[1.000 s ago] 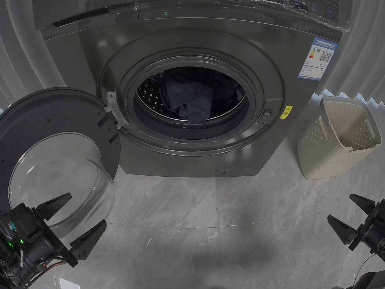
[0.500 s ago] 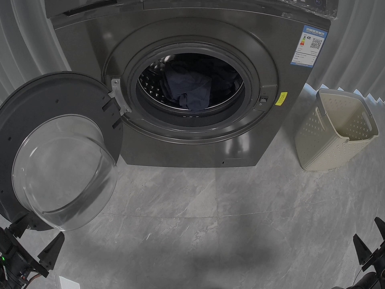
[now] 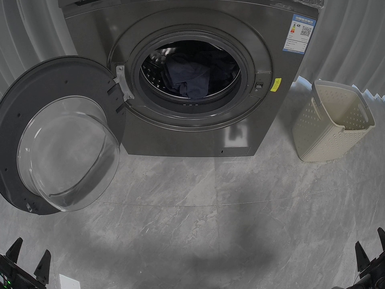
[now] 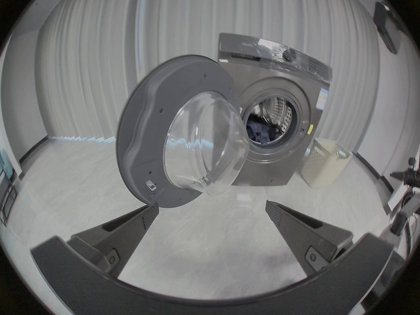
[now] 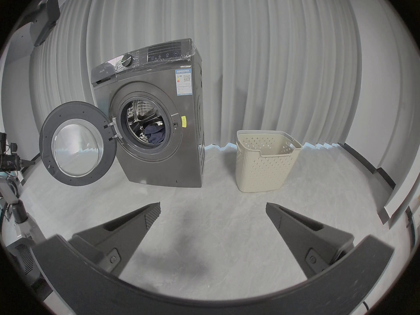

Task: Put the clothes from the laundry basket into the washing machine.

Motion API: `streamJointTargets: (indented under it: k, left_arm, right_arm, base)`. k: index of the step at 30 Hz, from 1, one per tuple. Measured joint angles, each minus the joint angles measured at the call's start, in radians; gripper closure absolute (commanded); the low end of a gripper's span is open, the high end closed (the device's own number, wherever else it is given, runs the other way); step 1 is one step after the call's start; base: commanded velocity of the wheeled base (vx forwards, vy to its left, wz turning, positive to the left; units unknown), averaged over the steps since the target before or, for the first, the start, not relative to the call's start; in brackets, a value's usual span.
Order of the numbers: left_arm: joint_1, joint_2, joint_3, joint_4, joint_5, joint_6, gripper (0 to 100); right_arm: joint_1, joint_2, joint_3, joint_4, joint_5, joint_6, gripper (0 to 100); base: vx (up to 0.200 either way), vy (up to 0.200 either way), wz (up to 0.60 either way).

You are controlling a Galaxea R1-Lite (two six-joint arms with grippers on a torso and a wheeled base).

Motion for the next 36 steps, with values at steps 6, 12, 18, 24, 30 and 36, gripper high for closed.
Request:
streamJointTargets:
  k: [6,12,18,24,30,36]
  left_arm:
    - [0.038,-0.039,0.000,0.008,0.000,-0.009,0]
    - [0.111,-0.078,0.000,0.033,-0.059,0.041,0]
    - [0.104,-0.108,0.000,0.047,-0.104,0.066,0]
    - [0.103,-0.118,0.000,0.049,-0.104,0.066,0]
    - [0.103,-0.120,0.000,0.048,-0.104,0.065,0]
    - [0.103,-0.121,0.000,0.047,-0.104,0.067,0]
  right_arm:
    - [-0.007,-0.012,0.000,0.000,-0.001,-0.001,0]
    - [-0.008,-0.015,0.000,-0.004,-0.002,-0.002,0]
    - [-0.008,-0.016,0.000,-0.014,-0.002,-0.002,0]
    - [-0.007,-0.016,0.000,-0.014,-0.003,-0.002,0]
    - [-0.007,-0.016,0.000,-0.014,-0.002,-0.002,0]
    - [-0.008,-0.016,0.000,-0.014,-0.002,-0.002,0]
  base:
    - [0.000,0.200,0.00]
    - [0.000,0.200,0.00]
    - [0.000,0.100,0.00]
    - [0.000,0.200,0.00]
    - [0.000,0.200,0.00]
    - [0.000,0.100,0.00]
